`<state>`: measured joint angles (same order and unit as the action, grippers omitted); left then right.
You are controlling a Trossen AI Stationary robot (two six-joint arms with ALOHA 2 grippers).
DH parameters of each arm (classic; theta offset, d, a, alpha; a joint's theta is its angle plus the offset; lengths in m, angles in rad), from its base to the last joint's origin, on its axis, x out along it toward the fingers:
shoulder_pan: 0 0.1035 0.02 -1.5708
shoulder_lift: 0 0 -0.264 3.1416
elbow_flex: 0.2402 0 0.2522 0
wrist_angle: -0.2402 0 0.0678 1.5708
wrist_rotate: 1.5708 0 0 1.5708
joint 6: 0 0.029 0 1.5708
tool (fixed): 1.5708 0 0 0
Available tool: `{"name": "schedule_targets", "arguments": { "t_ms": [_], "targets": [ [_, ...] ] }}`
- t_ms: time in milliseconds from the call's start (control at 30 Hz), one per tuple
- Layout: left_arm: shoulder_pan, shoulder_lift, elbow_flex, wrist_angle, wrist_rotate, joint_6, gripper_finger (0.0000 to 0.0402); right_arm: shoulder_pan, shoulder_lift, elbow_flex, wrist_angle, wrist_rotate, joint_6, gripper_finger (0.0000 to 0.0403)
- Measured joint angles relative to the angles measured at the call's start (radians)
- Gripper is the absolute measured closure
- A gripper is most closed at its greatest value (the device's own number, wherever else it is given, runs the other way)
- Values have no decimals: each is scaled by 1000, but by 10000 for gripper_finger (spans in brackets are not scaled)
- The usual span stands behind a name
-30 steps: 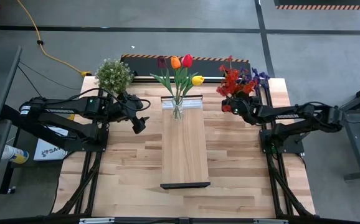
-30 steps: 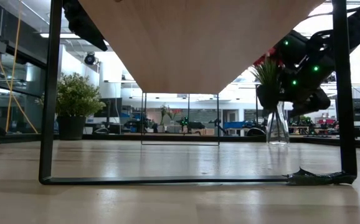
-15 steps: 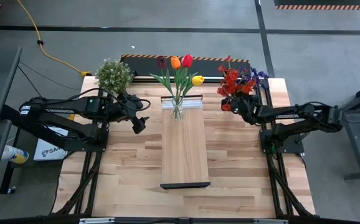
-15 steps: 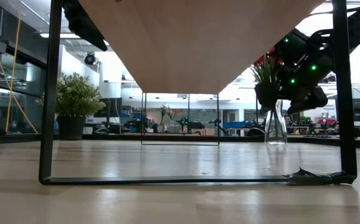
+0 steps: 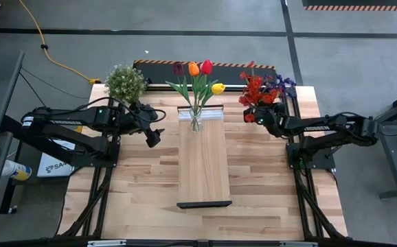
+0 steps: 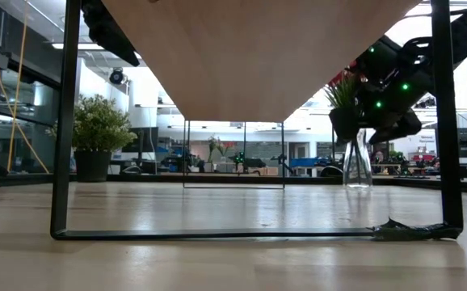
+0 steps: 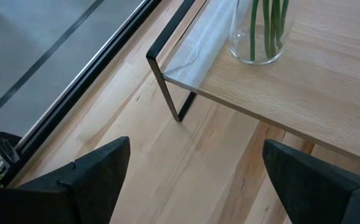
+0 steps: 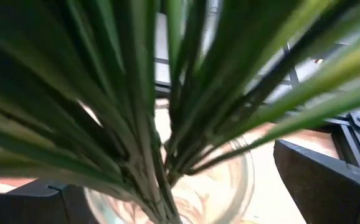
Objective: Pick and place flowers into a vace then onto a shelf
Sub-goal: Put the transparent vase with flowers on the shelf
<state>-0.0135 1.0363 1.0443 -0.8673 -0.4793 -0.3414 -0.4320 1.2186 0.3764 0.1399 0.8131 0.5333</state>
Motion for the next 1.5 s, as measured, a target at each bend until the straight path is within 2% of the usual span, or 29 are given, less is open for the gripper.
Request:
{"name": "schedule_targets", "arguments": {
  "t_ms": [500, 733, 1233, 1500],
  "targets": [
    [0, 0, 0, 0, 0, 0, 4, 0, 0, 0, 9, 7, 8, 6],
    [0, 0, 0, -1, 0, 0, 5, 0, 0, 0, 8, 39, 70, 14],
    [0, 0, 0, -27, 0, 0, 5, -19, 19, 0, 8, 48, 121, 96],
    [0, 0, 0, -27, 0, 0, 4, -27, 63, 0, 17, 36, 170, 164]
  ]
}}
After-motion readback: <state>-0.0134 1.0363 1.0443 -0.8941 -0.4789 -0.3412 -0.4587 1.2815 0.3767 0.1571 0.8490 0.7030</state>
